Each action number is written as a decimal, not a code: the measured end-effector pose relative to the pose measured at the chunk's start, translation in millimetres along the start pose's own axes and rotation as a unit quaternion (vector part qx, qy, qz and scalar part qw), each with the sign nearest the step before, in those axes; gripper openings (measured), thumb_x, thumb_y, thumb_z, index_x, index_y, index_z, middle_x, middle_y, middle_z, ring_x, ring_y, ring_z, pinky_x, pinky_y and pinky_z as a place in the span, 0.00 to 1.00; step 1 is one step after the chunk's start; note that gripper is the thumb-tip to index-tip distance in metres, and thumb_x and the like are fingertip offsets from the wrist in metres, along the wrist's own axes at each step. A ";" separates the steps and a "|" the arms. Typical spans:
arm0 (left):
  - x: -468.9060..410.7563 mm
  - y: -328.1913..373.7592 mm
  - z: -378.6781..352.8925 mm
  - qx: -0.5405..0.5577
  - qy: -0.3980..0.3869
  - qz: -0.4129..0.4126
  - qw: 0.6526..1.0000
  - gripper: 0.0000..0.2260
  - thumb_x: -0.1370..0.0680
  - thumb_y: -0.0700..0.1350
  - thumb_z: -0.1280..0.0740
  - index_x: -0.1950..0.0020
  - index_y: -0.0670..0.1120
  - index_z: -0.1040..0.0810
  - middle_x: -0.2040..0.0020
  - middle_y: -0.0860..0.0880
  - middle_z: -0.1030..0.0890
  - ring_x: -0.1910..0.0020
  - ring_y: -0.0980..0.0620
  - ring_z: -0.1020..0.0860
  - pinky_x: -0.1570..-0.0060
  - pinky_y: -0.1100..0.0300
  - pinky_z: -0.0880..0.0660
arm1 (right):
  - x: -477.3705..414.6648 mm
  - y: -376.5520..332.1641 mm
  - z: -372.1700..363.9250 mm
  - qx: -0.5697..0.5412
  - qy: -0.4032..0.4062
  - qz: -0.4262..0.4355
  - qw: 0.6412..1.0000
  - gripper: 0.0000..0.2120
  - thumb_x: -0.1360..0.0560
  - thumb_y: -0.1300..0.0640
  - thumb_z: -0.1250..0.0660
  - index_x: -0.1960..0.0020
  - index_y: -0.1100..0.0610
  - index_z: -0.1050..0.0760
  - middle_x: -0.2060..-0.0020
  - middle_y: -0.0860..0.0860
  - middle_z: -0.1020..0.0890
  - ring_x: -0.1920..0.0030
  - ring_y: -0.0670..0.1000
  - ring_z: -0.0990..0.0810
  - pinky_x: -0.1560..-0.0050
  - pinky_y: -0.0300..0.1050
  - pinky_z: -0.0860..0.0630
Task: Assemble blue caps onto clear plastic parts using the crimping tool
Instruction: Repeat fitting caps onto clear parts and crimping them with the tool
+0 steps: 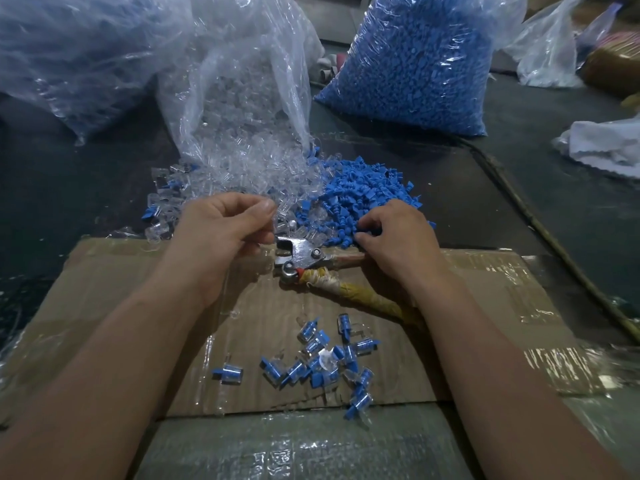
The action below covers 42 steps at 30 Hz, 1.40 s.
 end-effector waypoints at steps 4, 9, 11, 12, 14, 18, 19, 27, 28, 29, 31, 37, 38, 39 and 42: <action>-1.1 -6.6 -3.6 0.017 -0.029 0.024 0.999 0.12 0.40 0.40 0.32 0.58 0.42 0.22 0.70 0.50 0.19 0.70 0.56 0.20 0.68 0.63 0.21 | 0.4 -1.2 -0.5 0.001 0.003 0.007 1.000 0.07 0.25 0.54 0.35 0.49 0.54 0.21 0.53 0.49 0.28 0.49 0.49 0.27 0.52 0.41 0.32; -2.8 -6.9 -4.6 0.018 -0.039 0.010 0.999 0.13 0.40 0.40 0.32 0.57 0.42 0.22 0.69 0.50 0.18 0.67 0.56 0.19 0.64 0.65 0.21 | -0.5 -1.2 -1.1 -0.008 -0.013 0.004 1.000 0.14 0.26 0.49 0.33 0.43 0.52 0.22 0.55 0.48 0.31 0.52 0.48 0.31 0.51 0.44 0.32; -3.6 -6.7 -4.1 0.025 -0.037 0.005 0.999 0.12 0.41 0.40 0.32 0.58 0.42 0.22 0.69 0.50 0.18 0.67 0.56 0.19 0.65 0.66 0.21 | -1.0 -1.8 -2.9 -0.009 -0.021 0.008 1.000 0.14 0.27 0.48 0.34 0.43 0.51 0.23 0.55 0.48 0.31 0.53 0.47 0.33 0.52 0.43 0.34; -3.5 -6.4 -4.2 0.028 -0.036 0.004 0.999 0.12 0.41 0.40 0.32 0.58 0.42 0.22 0.69 0.50 0.18 0.67 0.56 0.19 0.65 0.66 0.21 | -1.2 -1.6 -3.9 -0.011 -0.025 0.010 1.000 0.14 0.27 0.48 0.33 0.43 0.51 0.23 0.55 0.48 0.31 0.53 0.47 0.33 0.52 0.42 0.35; -3.4 -6.3 -5.1 0.032 -0.037 0.002 0.999 0.12 0.41 0.40 0.32 0.58 0.42 0.22 0.69 0.50 0.18 0.67 0.56 0.19 0.65 0.66 0.21 | -1.2 -1.4 -4.2 -0.018 -0.023 0.011 1.000 0.12 0.27 0.49 0.33 0.45 0.51 0.22 0.55 0.48 0.31 0.53 0.47 0.33 0.52 0.41 0.35; -2.1 -7.0 -7.9 0.057 -0.049 0.012 0.997 0.11 0.38 0.38 0.33 0.57 0.40 0.22 0.68 0.49 0.18 0.67 0.55 0.19 0.66 0.66 0.21 | 0.3 -1.3 1.8 -0.039 0.010 0.018 0.999 0.05 0.26 0.52 0.33 0.54 0.54 0.22 0.57 0.48 0.26 0.55 0.46 0.29 0.55 0.41 0.34; -1.9 -7.4 -9.1 0.063 -0.053 0.017 0.996 0.09 0.36 0.37 0.33 0.56 0.40 0.23 0.68 0.48 0.17 0.67 0.55 0.19 0.66 0.66 0.21 | 0.7 -0.1 3.4 -0.048 0.017 0.016 0.999 0.04 0.26 0.53 0.33 0.55 0.53 0.23 0.58 0.48 0.25 0.56 0.46 0.29 0.56 0.41 0.34; -2.0 -7.4 -9.4 0.068 -0.056 0.018 0.996 0.06 0.31 0.33 0.35 0.56 0.40 0.23 0.68 0.49 0.17 0.68 0.56 0.19 0.67 0.66 0.22 | -0.8 0.2 -3.1 -0.045 -0.011 0.020 0.999 0.10 0.27 0.53 0.32 0.47 0.54 0.20 0.57 0.47 0.23 0.56 0.45 0.28 0.55 0.41 0.32; -1.9 -7.1 -9.5 0.068 -0.058 0.018 0.996 0.06 0.32 0.34 0.35 0.56 0.40 0.23 0.68 0.49 0.17 0.68 0.56 0.19 0.67 0.66 0.22 | -1.1 0.0 -3.5 -0.042 -0.014 0.021 0.999 0.09 0.27 0.53 0.32 0.48 0.54 0.20 0.58 0.46 0.25 0.56 0.45 0.29 0.55 0.41 0.32; -1.6 -6.7 -10.0 0.069 -0.060 0.017 0.996 0.07 0.34 0.35 0.34 0.56 0.40 0.23 0.67 0.49 0.17 0.68 0.56 0.19 0.67 0.66 0.22 | -1.4 -0.1 -3.8 -0.043 -0.014 0.023 0.999 0.08 0.27 0.53 0.32 0.49 0.54 0.20 0.59 0.45 0.26 0.57 0.45 0.29 0.55 0.41 0.32; -1.1 -6.5 -10.8 0.069 -0.062 0.017 0.995 0.10 0.37 0.38 0.34 0.57 0.40 0.23 0.67 0.49 0.17 0.68 0.56 0.19 0.67 0.66 0.22 | -0.9 -1.6 -3.6 -0.049 -0.013 0.026 0.998 0.06 0.26 0.54 0.32 0.51 0.54 0.21 0.60 0.45 0.26 0.57 0.45 0.29 0.55 0.41 0.32; 0.2 -6.1 -10.9 0.063 -0.062 0.022 0.996 0.11 0.38 0.38 0.34 0.56 0.40 0.23 0.68 0.49 0.18 0.68 0.56 0.19 0.66 0.65 0.21 | 1.1 -1.9 1.0 -0.074 0.007 0.032 0.997 0.01 0.25 0.56 0.35 0.55 0.52 0.26 0.58 0.46 0.25 0.57 0.45 0.29 0.56 0.40 0.34; 0.5 -6.2 -10.8 0.063 -0.062 0.022 0.996 0.10 0.37 0.37 0.34 0.56 0.40 0.22 0.68 0.49 0.18 0.68 0.56 0.19 0.66 0.65 0.21 | 1.2 -1.4 0.4 -0.068 0.003 0.033 0.997 0.02 0.25 0.55 0.35 0.53 0.53 0.24 0.58 0.46 0.25 0.56 0.45 0.29 0.55 0.40 0.34; 0.9 -6.1 -10.8 0.064 -0.062 0.022 0.996 0.10 0.36 0.37 0.34 0.56 0.40 0.22 0.68 0.49 0.18 0.68 0.56 0.19 0.66 0.65 0.21 | 1.2 -1.1 -0.7 -0.061 -0.003 0.034 0.998 0.05 0.25 0.54 0.34 0.51 0.53 0.22 0.57 0.46 0.25 0.56 0.45 0.29 0.55 0.41 0.34; 0.4 -7.1 -9.9 0.068 -0.059 0.025 0.996 0.10 0.36 0.37 0.34 0.56 0.40 0.22 0.67 0.49 0.18 0.67 0.55 0.19 0.65 0.65 0.21 | -0.1 -0.8 -3.0 -0.046 -0.019 0.034 0.998 0.10 0.26 0.53 0.33 0.47 0.54 0.20 0.55 0.47 0.22 0.56 0.44 0.30 0.54 0.40 0.34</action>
Point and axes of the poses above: each hand's wrist, its own x-axis away from the middle knuckle, its own z-axis out of the back of the hand, y = z × x, the point moved 10 cm from there along -x, towards the middle knuckle
